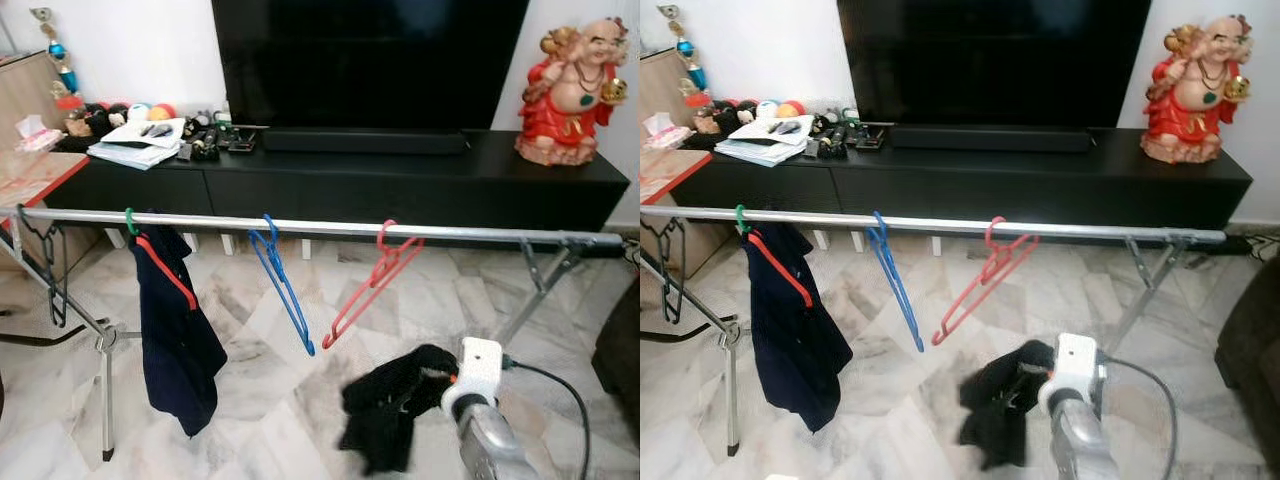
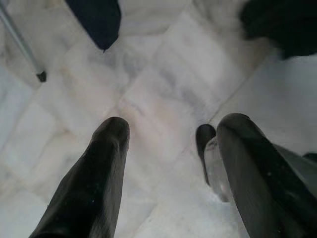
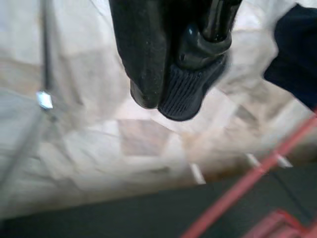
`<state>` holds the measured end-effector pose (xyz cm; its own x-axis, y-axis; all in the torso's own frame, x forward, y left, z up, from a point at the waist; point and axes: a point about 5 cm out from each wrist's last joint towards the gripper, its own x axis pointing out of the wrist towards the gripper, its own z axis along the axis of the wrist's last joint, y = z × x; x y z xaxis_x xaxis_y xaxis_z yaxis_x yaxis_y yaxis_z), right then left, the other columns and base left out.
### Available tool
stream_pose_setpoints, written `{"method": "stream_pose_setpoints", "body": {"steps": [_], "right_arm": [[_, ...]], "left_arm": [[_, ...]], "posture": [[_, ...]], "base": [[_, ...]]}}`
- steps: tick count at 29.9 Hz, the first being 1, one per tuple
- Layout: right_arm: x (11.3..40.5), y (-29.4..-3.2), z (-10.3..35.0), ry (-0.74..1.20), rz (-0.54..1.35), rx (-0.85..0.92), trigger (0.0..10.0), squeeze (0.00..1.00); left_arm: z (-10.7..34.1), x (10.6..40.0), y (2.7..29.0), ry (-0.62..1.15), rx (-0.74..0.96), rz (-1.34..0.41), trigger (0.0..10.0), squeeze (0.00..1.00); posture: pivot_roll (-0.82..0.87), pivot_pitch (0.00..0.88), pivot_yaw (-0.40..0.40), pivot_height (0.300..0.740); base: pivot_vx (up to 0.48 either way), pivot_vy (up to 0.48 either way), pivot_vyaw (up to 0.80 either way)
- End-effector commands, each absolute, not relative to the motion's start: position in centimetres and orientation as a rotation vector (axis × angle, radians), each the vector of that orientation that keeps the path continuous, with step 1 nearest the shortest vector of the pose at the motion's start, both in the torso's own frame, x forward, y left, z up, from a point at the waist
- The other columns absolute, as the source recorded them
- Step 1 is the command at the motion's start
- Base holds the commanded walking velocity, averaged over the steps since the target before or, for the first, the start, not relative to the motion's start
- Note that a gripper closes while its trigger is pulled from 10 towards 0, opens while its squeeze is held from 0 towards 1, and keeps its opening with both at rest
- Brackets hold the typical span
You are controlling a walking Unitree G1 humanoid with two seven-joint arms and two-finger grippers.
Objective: Hang hanger
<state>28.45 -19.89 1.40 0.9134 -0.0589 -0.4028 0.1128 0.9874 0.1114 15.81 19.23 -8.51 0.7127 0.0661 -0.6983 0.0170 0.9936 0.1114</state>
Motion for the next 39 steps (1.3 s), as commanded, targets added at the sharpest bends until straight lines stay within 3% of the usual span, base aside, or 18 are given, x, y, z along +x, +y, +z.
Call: {"method": "stream_pose_setpoints", "body": {"steps": [1,4,15,24,39], "right_arm": [[28.8,-19.9,1.9,0.369,-0.095,0.136,10.0,0.0],[28.3,-20.7,1.5,0.352,-0.133,0.126,10.0,0.0],[26.9,-22.0,1.1,0.294,-0.235,0.153,10.0,0.0],[26.0,-21.6,1.2,0.219,-0.253,0.191,10.0,0.0],[27.1,-21.1,1.8,0.187,-0.269,0.2,10.0,0.0]], "left_arm": [[-6.6,18.6,20.4,0.634,0.141,0.045,10.0,0.0],[-1.8,22.6,20.6,0.306,0.148,0.052,10.0,0.0],[2.9,22.6,20.4,0.027,0.152,0.091,10.0,0.0],[4.8,22.8,19.4,-0.019,0.133,0.071,10.0,0.0],[7.0,23.9,20.6,-0.037,0.149,0.085,10.0,0.0]], "posture": [[-0.01,0.0,0.028,0.74],[0.0,0.0,0.016,0.74],[0.01,0.0,0.027,0.74],[0.01,0.0,0.029,0.74],[0.03,0.0,0.053,0.74]], "base": [[0.0,0.0,0.0],[0.0,0.0,0.0],[0.0,0.0,0.0],[0.0,0.0,0.0],[0.35,0.0,0.0]]}}
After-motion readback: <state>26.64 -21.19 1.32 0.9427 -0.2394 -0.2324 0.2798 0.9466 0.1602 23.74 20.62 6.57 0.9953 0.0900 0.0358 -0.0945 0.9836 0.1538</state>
